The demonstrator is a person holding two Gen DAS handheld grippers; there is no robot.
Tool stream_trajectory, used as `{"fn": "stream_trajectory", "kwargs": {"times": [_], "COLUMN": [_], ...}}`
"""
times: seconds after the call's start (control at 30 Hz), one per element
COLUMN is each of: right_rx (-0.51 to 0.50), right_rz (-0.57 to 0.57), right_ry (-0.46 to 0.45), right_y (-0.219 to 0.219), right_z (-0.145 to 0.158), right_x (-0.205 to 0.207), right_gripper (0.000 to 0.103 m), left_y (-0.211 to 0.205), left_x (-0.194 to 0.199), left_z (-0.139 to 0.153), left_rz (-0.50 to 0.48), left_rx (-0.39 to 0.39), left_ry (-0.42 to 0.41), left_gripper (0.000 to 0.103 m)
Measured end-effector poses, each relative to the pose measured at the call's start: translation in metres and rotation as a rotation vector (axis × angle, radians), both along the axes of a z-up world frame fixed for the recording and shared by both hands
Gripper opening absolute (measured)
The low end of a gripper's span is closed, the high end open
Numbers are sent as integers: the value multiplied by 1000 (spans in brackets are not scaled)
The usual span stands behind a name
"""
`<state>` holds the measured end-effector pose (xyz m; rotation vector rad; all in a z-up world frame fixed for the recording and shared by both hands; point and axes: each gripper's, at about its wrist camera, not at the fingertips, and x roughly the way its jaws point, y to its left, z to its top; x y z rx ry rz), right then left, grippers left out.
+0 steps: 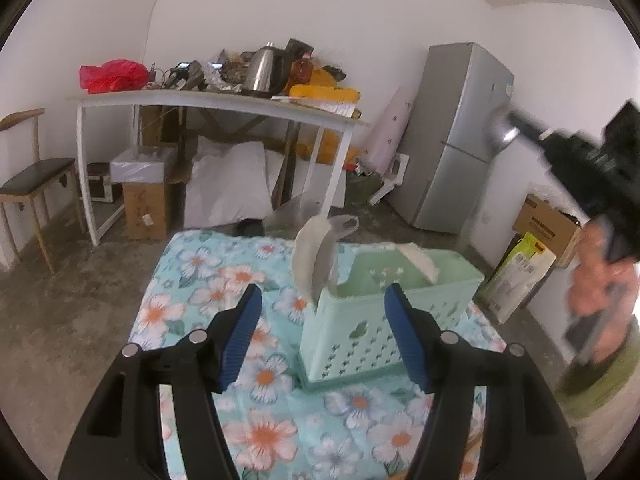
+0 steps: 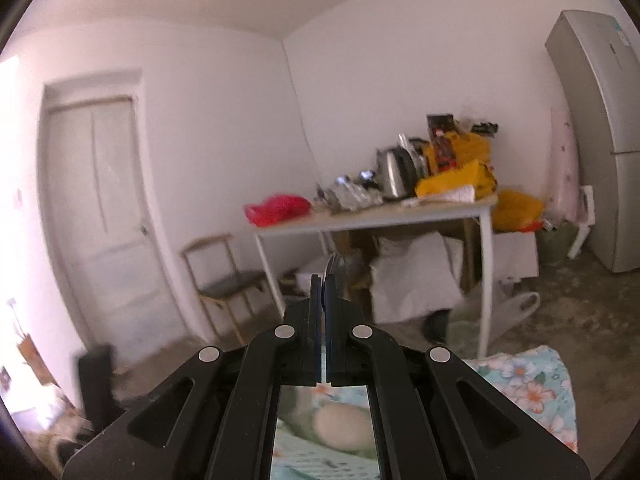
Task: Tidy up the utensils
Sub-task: 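Lower the metal spoon into the green basket and open the right gripper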
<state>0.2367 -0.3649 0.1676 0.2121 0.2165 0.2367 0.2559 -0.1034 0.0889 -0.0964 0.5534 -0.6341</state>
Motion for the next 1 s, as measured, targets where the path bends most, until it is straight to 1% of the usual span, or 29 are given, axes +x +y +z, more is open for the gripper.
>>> {"fn": "stream_trajectory", "kwargs": {"times": [0.13,0.23,0.37,0.4,0.53,0.57,0.63,0.77,0.83,0.93,1.0], "right_rx": [-13,-14,3,4,-1,2,4,-16,-28,-62,-98], "right_rz": [-19,-27,-11,-5,13,22,35,83,102,107,111], "right_ry": [95,148,221,234,250,249,250,271,295,367,422], "right_y": [-6,-10,-13,-13,-10,-10,-8,3,9,22,33], "right_z": [-36,-56,-72,-73,-73,-71,-67,-58,-55,-52,-53], "right_x": [16,12,1,0,-10,-12,-10,0,11,30,43], "right_gripper": [0,0,0,2,6,8,25,37,46,55,58], "left_y": [-6,-11,-23,-25,-34,-35,-36,-35,-33,-30,-31], "left_x": [8,14,19,20,30,32,37,44,45,48,48], "left_z": [0,-2,-4,-5,-12,-14,-18,-25,-27,-29,-30], "left_rz": [-6,-2,-1,-1,15,20,33,50,52,54,53], "left_rx": [-10,0,37,42,65,65,70,83,77,65,62], "left_ry": [-9,-18,-40,-43,-29,-20,-7,15,20,33,36], "left_gripper": [62,62,62,62,62,62,62,62,62,62,62]}}
